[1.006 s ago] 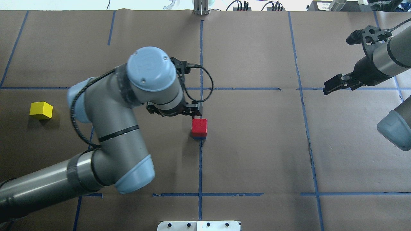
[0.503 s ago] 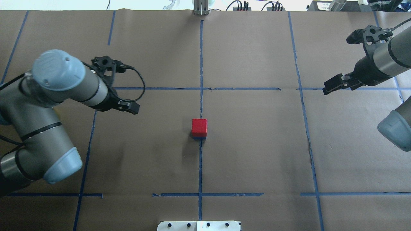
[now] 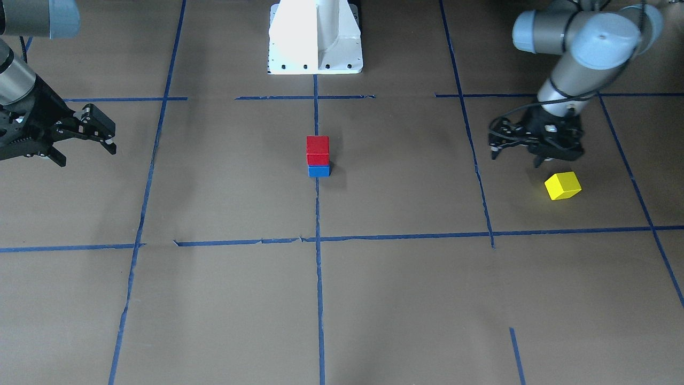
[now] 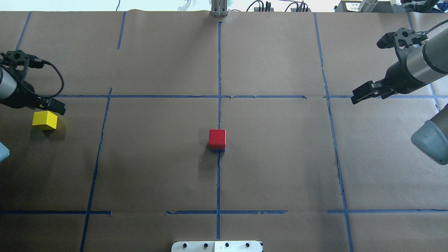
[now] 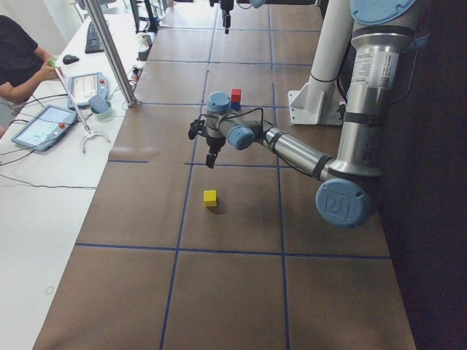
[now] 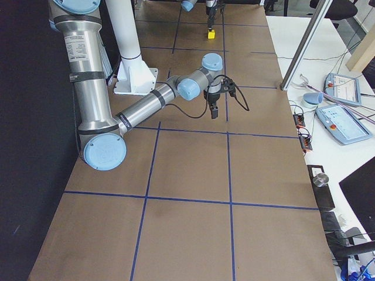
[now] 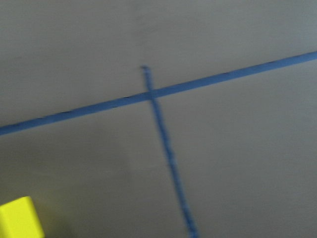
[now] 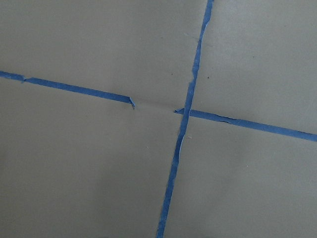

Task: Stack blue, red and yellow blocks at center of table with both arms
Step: 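Open the left gripper and move it back toward the yellow cube, then lower the left gripper onto the yellow cube and close it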

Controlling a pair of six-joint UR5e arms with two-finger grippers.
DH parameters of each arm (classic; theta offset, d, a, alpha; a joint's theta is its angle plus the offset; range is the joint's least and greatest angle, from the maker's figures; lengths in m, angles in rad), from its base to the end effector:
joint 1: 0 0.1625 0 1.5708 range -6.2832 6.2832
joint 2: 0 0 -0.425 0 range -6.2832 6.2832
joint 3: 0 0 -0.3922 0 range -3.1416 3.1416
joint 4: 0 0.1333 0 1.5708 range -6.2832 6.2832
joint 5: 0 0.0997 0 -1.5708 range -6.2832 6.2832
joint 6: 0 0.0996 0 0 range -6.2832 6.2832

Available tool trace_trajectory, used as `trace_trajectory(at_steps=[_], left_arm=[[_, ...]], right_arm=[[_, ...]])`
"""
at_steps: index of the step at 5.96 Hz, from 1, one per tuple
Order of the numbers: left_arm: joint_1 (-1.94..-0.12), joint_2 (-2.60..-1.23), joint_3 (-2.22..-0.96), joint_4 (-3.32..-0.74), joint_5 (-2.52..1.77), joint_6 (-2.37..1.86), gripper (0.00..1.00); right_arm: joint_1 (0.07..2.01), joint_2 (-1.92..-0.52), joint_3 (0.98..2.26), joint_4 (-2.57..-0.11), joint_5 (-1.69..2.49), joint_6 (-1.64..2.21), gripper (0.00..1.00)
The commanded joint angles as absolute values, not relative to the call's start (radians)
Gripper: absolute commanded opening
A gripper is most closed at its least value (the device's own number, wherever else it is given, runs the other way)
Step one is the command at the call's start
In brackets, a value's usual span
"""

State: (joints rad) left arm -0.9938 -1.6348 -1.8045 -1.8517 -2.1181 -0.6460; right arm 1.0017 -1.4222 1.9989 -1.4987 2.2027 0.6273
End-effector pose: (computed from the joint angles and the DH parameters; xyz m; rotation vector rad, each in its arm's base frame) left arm 0.2220 -0.4904 0.4883 0.1563 0.7586 0.0928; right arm -0.2173 -0.4779 0.3728 0.1746 -0.8557 -0.1504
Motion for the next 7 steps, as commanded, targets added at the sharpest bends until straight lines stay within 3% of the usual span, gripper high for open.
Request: trace_trajectory(at_steps=[1, 5, 7], left_arm=[[-1.051, -1.626, -1.724, -1.856, -2.190, -0.745, 1.00], [-1.042, -1.641, -1.518, -2.105, -2.255, -0.929, 1.00], [-1.034, -1.660, -1.477, -2.131, -2.255, -0.948, 1.00]], right_arm=[[1.002, -1.424, 2.000, -1.499, 2.204, 0.627, 1.00], [1.000, -1.420, 1.990, -1.499, 2.201, 0.626, 1.00], [1.000, -1.420, 1.997, -1.499, 2.201, 0.629, 1.00]])
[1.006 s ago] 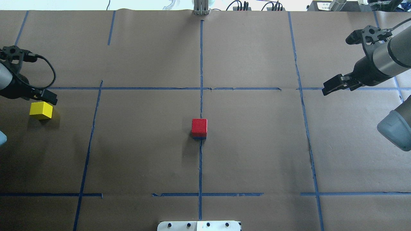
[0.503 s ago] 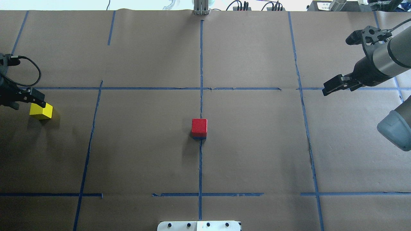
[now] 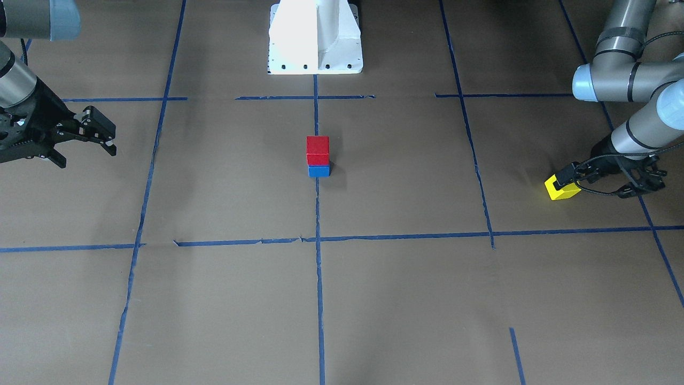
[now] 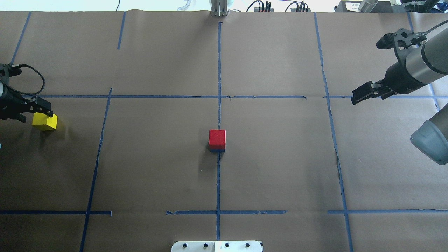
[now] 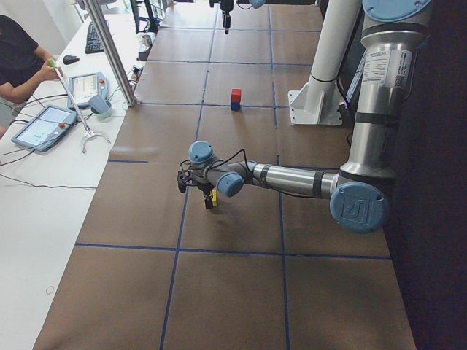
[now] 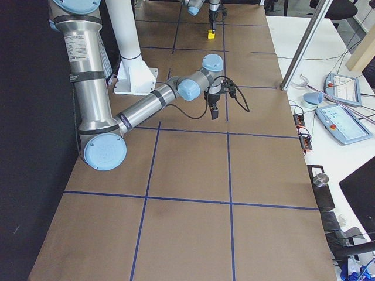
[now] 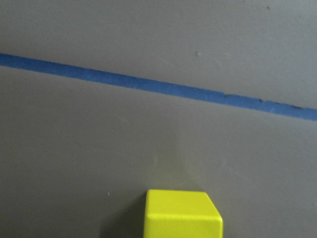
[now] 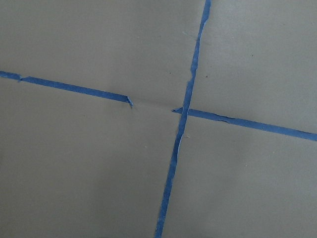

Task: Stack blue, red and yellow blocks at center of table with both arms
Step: 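Lower the left gripper onto the yellow cube and close it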

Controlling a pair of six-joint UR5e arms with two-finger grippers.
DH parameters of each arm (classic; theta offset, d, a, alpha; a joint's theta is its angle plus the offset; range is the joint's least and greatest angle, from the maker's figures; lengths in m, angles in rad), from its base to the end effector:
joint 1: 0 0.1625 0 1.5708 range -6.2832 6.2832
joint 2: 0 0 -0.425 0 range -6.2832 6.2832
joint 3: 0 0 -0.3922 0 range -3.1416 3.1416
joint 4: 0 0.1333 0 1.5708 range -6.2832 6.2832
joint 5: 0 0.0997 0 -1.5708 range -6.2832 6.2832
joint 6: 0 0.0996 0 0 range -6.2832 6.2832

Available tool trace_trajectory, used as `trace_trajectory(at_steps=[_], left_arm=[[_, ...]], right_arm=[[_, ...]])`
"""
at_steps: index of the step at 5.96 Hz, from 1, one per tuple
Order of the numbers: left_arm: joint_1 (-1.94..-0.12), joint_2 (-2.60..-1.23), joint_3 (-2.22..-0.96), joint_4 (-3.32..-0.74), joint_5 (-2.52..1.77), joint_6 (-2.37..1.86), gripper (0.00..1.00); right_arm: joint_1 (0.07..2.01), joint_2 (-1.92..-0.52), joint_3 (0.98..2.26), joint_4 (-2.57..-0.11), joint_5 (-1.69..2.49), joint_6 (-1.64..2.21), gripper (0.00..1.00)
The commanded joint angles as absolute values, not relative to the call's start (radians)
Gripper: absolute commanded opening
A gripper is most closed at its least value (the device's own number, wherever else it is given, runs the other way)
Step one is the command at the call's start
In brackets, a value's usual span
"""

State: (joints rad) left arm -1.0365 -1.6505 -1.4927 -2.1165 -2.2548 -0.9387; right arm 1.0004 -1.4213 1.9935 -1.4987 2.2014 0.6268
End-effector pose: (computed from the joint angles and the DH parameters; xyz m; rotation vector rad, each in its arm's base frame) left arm 0.2202 -0.5103 0.5996 -0.0584 0.8469 -0.1928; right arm -0.2186 -0.4788 0.3748 0.1713 -0.8526 -0.1503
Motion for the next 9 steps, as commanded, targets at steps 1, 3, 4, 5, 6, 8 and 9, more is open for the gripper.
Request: trace_trajectory(at_steps=[1, 3, 4, 5, 6, 8, 9], left_arm=[[-1.034, -1.660, -1.479, -2.131, -2.255, -0.950, 1.00], [-1.034, -1.660, -1.482, -2.131, -2.255, -0.948, 1.00], [-1.022, -1.660, -1.480, -2.131, -2.255, -0.946, 1.00], [-1.011, -1.661, -1.480, -2.131, -2.255, -0.946, 1.00], [-1.011, -1.661, -1.483, -2.131, -2.255, -0.946, 0.94], [-1.011, -1.673, -1.486, -2.131, -2.255, -0.936, 0.08], [-1.009, -1.687, -1.532, -2.128, -2.256, -0.945, 0.00]], right_arm=[[1.000, -1.420, 1.996, -1.499, 2.201, 0.627, 1.00], [0.999, -1.417, 1.991, -1.499, 2.201, 0.627, 1.00], [0.999, -1.416, 1.988, -1.499, 2.201, 0.627, 1.00], [0.997, -1.414, 1.987, -1.499, 2.200, 0.627, 1.00], [0.997, -1.414, 1.985, -1.499, 2.200, 0.626, 1.00], [0.997, -1.414, 1.986, -1.499, 2.201, 0.627, 1.00], [0.997, -1.414, 1.987, -1.499, 2.201, 0.629, 1.00]])
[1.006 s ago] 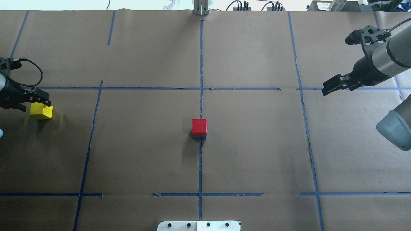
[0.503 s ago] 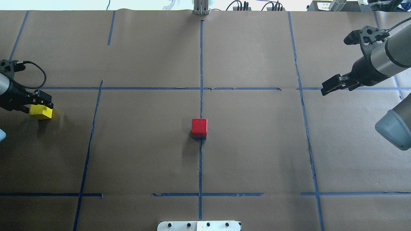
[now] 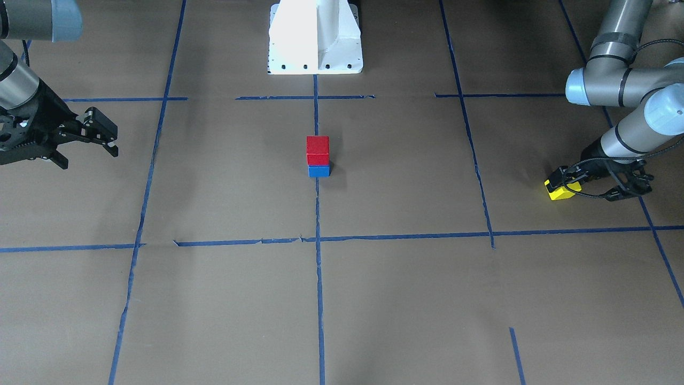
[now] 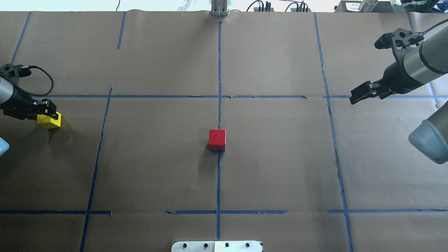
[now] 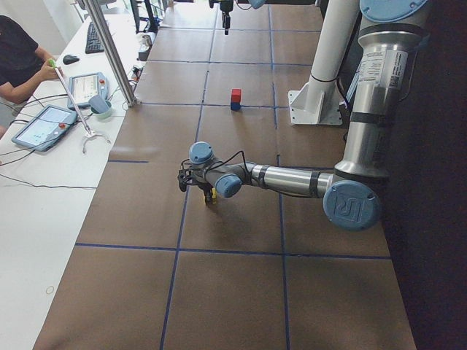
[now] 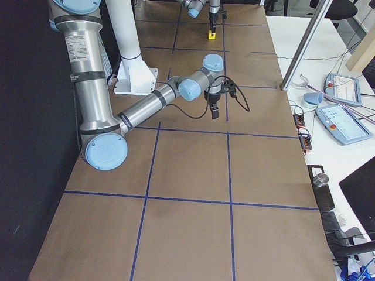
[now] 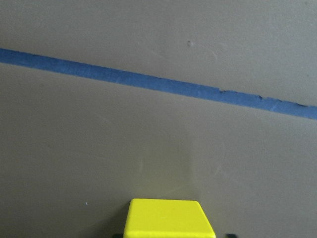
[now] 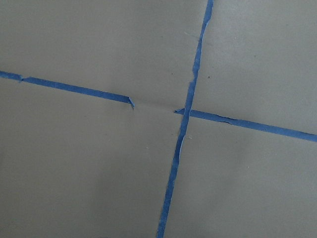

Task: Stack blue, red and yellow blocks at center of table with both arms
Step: 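Carry the yellow cube with the left gripper above the red cube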

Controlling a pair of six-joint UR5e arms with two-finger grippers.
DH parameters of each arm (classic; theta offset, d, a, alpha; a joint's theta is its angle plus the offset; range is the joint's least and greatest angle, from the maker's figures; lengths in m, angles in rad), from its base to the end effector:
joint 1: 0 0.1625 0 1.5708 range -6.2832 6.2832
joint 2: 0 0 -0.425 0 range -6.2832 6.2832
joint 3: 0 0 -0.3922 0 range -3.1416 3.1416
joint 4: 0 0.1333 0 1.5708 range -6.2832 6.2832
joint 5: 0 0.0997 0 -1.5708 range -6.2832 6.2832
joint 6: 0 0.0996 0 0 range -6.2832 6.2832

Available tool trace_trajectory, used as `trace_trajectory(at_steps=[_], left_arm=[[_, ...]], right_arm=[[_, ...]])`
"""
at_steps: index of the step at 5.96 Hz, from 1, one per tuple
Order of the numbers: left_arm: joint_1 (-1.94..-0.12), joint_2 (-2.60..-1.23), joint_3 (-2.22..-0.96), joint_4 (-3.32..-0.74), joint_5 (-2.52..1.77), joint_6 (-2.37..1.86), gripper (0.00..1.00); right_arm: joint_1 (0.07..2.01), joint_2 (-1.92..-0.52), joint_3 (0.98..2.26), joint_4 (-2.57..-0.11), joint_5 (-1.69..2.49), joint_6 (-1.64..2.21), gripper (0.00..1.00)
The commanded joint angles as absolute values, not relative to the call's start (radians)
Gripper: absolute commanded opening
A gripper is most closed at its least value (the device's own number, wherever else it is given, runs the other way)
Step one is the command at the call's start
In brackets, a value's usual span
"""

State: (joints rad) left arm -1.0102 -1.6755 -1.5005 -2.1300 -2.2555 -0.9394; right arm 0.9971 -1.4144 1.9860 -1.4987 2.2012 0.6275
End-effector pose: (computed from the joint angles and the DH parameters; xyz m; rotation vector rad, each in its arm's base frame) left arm 0.2394 -0.5135 0.5799 -0.0357 0.8737 -0.1512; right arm -0.2218 -0.4807 0.3747 0.1692 -0.8525 -0.1524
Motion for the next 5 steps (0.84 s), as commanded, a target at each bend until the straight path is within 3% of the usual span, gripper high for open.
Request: trace_trajectory(at_steps=[1, 2, 4, 5], left_arm=[[-0.949, -1.718, -1.690, -2.068, -2.272, -0.990, 0.00], [-0.836, -1.824, -1.836, -1.893, -2.263, -1.112, 0.00], [-0.573, -2.232, -1.847, -1.494, -2.031, -1.256, 0.00], [-0.539, -2.284, -1.832, -1.485, -2.010, -1.284, 0.00]], right_arm=[[0.997, -1.411, 1.988, -1.499, 2.201, 0.627, 1.00], [0.997, -1.410, 1.987, -1.499, 2.201, 0.624, 1.00], [0.997, -1.410, 1.985, -1.499, 2.200, 0.621, 1.00], [0.997, -1.408, 1.979, -1.499, 2.200, 0.623, 1.00]])
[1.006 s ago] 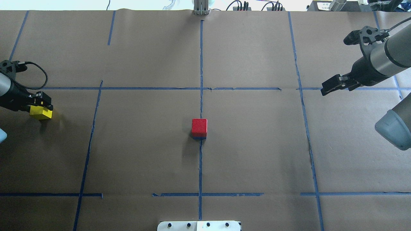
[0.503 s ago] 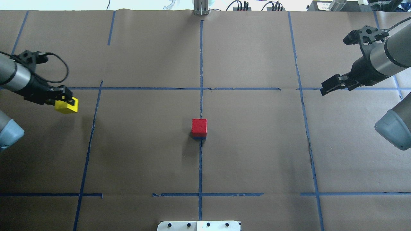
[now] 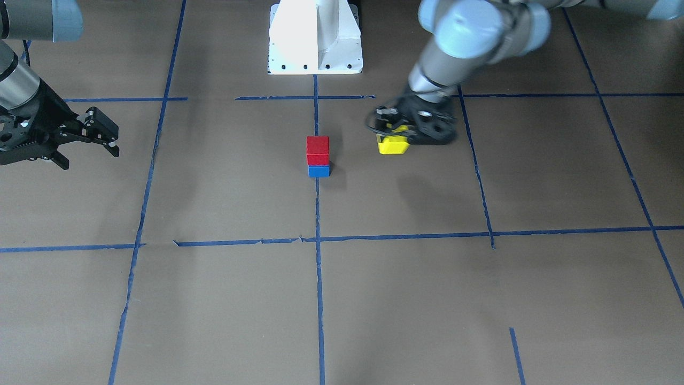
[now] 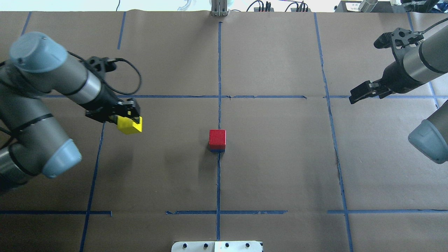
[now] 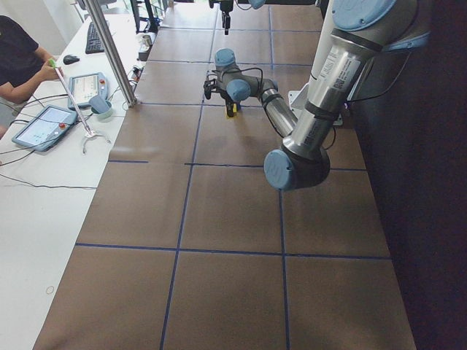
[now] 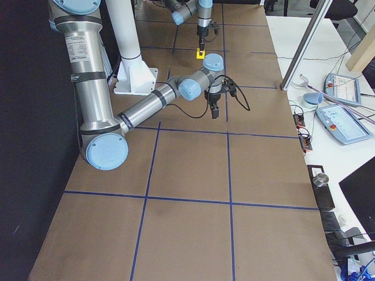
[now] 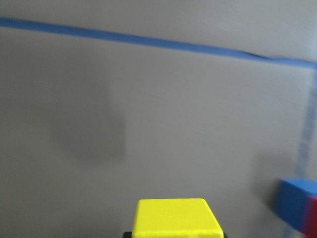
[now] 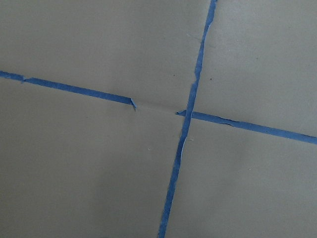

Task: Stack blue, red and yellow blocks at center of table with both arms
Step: 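Carry the yellow cube with the left gripper above the red cube, then lower the yellow cube onto the red cube and open the left gripper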

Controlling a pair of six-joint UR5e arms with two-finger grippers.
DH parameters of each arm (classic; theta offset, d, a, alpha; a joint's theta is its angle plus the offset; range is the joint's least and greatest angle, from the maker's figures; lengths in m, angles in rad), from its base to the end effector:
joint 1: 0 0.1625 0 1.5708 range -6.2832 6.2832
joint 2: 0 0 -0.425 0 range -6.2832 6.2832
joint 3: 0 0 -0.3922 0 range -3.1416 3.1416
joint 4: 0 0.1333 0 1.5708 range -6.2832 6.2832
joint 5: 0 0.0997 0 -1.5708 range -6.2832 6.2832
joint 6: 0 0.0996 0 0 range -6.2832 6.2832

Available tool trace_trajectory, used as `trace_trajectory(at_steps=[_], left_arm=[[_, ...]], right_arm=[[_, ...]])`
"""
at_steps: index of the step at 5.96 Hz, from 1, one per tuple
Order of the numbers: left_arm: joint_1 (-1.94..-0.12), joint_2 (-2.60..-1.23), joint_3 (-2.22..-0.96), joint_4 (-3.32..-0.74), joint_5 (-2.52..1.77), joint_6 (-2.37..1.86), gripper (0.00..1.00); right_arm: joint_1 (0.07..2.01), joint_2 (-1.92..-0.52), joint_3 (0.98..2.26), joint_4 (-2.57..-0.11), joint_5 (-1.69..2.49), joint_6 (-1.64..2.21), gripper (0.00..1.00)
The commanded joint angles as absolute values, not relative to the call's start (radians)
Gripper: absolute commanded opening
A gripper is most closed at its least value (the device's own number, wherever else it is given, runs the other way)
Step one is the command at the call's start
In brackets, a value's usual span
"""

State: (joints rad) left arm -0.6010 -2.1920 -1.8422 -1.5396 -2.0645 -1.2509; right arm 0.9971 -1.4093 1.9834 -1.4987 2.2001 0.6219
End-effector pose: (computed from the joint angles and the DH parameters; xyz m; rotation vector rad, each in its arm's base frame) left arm 0.4667 -0.4244 0.1842 -0.0395 0.9592 -0.0466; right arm -0.2226 -0.4821 0.3732 0.1744 -0.8525 -0.1581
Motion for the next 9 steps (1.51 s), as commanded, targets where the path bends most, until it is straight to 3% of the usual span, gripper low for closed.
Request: trace_trajectory(at_steps=[1, 2, 3, 7, 8, 9], left_arm=[[-0.511, -2.342, -1.788, -1.483, -2.006, -1.336, 0.00], [-0.511, -2.446, -1.655, -1.483, -1.979, -1.366, 0.00], [-0.511, -2.468, -1.617, -1.483, -1.947, -1.365, 0.00], [-0.511, -2.451, -1.623, -1.467, -1.924, -1.365, 0.00], [-0.511, -2.453, -1.624, -1.466, -1.924, -1.365, 0.05], [-0.511, -2.453, -1.628, -1.465, -1.921, -1.367, 0.55]], right_arm=[[0.997, -1.408, 1.980, -1.499, 2.200, 0.623, 1.00], [0.997, -1.407, 1.979, -1.499, 2.200, 0.624, 1.00], [0.997, -1.407, 1.979, -1.499, 2.200, 0.624, 1.00], [0.997, -1.407, 1.977, -1.499, 2.200, 0.626, 1.00], [0.997, -1.407, 1.979, -1.499, 2.200, 0.627, 1.00], [0.997, -1.407, 1.979, -1.499, 2.200, 0.627, 1.00]])
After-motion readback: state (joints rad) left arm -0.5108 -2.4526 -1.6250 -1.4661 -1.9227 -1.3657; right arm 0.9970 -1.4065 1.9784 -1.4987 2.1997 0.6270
